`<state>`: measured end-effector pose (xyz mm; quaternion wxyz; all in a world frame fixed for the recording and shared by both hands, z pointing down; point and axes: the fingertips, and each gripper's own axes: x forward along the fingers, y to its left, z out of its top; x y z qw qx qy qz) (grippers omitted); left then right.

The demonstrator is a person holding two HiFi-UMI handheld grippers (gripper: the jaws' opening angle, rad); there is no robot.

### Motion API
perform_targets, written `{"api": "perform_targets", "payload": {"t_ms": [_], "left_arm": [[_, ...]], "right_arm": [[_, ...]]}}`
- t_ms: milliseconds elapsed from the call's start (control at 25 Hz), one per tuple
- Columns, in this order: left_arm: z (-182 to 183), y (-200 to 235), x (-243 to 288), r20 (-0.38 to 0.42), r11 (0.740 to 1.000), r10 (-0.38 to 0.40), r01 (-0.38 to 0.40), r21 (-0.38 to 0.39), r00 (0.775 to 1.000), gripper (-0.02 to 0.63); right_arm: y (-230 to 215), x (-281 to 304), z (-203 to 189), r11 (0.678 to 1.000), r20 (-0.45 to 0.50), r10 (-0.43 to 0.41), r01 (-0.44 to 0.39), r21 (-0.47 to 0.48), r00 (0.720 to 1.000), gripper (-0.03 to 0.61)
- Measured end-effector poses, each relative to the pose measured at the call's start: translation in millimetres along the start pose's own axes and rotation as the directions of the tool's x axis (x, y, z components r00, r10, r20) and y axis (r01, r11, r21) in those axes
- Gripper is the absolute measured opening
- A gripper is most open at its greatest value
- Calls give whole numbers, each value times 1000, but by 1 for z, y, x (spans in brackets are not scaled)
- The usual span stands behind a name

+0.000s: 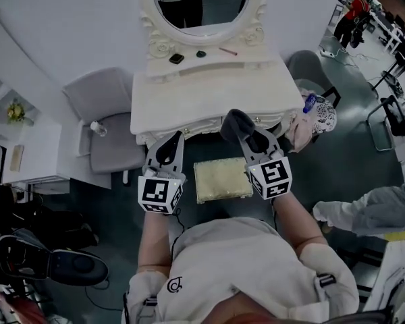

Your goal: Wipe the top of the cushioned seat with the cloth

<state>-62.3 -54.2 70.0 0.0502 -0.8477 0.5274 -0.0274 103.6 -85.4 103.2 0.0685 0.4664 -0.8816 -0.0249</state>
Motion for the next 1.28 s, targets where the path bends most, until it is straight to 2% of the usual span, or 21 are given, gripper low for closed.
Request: {"api": "perform_targets", "payload": {"t_ms": [680,1280], "left_arm": [[-15,-3,-5,-48,1000,20,-21,-5,999,12],[-24,5,-14,-91,998,65,-66,-2,994,12]], "right_arm": [[6,5,-7,1000,30,29,-29,11,999,66],[11,5,-8,1000,61,12,-13,23,998,66]]}}
